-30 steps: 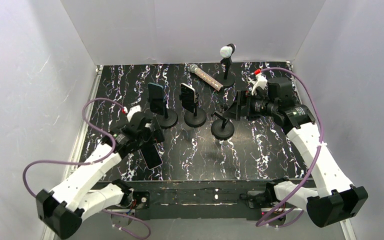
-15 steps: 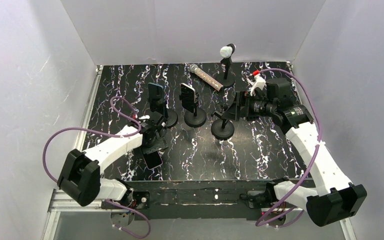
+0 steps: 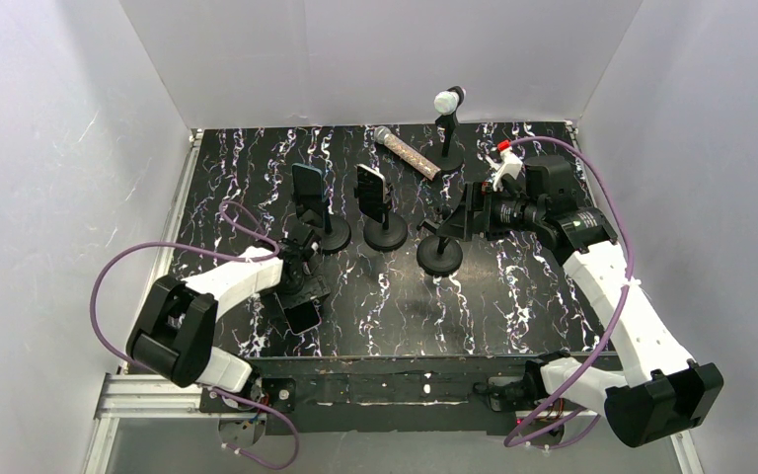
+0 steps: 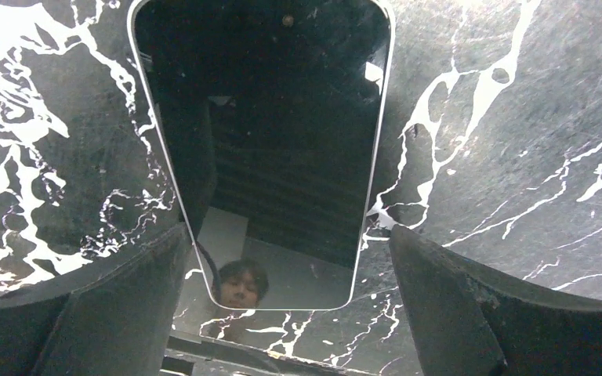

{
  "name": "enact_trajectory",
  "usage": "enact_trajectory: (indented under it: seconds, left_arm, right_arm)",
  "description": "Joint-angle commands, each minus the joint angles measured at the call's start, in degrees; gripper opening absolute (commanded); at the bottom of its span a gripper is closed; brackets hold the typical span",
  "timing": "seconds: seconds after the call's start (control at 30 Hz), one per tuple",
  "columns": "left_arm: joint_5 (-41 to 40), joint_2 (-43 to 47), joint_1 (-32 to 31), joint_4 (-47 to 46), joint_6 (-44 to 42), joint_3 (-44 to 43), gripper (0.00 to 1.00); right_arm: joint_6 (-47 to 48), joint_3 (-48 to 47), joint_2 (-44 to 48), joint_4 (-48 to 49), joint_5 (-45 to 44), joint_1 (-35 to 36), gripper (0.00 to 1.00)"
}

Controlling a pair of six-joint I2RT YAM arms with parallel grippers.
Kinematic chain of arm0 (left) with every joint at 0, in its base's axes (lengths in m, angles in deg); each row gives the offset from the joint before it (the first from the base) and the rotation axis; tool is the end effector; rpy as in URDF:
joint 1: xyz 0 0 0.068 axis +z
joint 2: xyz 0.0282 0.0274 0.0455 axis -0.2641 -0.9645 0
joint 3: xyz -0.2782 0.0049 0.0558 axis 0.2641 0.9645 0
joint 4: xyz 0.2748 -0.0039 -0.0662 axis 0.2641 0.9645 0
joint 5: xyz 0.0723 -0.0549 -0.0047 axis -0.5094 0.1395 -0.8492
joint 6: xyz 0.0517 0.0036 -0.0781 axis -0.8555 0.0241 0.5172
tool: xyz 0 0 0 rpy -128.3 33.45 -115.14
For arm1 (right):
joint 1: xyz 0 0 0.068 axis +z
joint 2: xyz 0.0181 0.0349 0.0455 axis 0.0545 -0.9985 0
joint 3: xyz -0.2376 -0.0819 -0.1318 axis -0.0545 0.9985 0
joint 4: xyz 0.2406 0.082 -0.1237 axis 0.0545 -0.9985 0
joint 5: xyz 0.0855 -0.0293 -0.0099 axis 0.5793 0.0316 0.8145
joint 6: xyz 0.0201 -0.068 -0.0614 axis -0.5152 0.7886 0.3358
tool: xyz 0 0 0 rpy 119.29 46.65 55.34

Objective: Place the phone on the phone stand

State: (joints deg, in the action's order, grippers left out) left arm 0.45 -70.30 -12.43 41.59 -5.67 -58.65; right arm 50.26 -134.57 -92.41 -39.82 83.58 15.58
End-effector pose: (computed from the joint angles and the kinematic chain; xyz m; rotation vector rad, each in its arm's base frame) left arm 0.2221 -0.0981 0.1112 -0.6169 2.8825 0.1435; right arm 0.2586 0.1306 0.3522 -0.2936 2.1921 0.9212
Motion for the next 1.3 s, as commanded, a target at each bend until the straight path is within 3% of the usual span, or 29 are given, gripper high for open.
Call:
enact_trajectory:
  seconds: [0.0, 0.2, 0.47, 0.63, 0.7, 0.8, 0.9, 1.07, 1.27]
  left_arm:
    - [2.95, -1.94, 1.91, -4.96, -1.56, 2.78, 0.98]
    - [3.44, -3.99, 2.60, -6.89, -1.59, 4.64, 0.92]
    - [2.30, -0.54, 2.55, -7.53, -2.47, 6.50, 0.53]
    - [1.75, 1.78, 2.61, -7.84, -3.27, 7.61, 0.38]
    - [2.11, 3.28, 2.34, -8.41, -4.02, 8.04, 0.25]
    - [1.38, 7.05, 1.61, -8.43, -3.61, 8.78, 0.18]
    - [0.09, 13.68, 0.81, -8.20, -3.36, 10.34, 0.01]
    - [-0.93, 22.89, -1.12, -7.79, -3.56, 12.23, 0.00]
    - [-3.72, 26.52, -5.40, -4.29, -3.89, 9.73, 0.00]
  right_arm:
    - [-0.24, 0.43, 0.16, 2.40, 1.47, -0.27, 0.98]
    - [-0.42, 0.36, -0.12, 2.52, 1.62, -0.33, 0.98]
    - [-1.20, 0.25, -0.95, 3.02, 2.36, -0.33, 0.98]
    - [-1.40, 0.08, -1.40, 3.13, 2.94, -0.32, 0.98]
    - [-1.55, 0.08, -1.53, 3.10, 3.37, -0.29, 0.98]
    - [-1.76, 0.07, -1.58, 3.01, 4.11, -0.30, 0.97]
    - [-1.89, 0.10, -1.49, 2.72, 4.74, -0.33, 0.97]
    - [-2.15, 0.19, -1.66, 2.71, 5.62, -0.30, 0.97]
    - [-2.79, -0.09, -1.53, 3.23, 6.41, -0.33, 0.97]
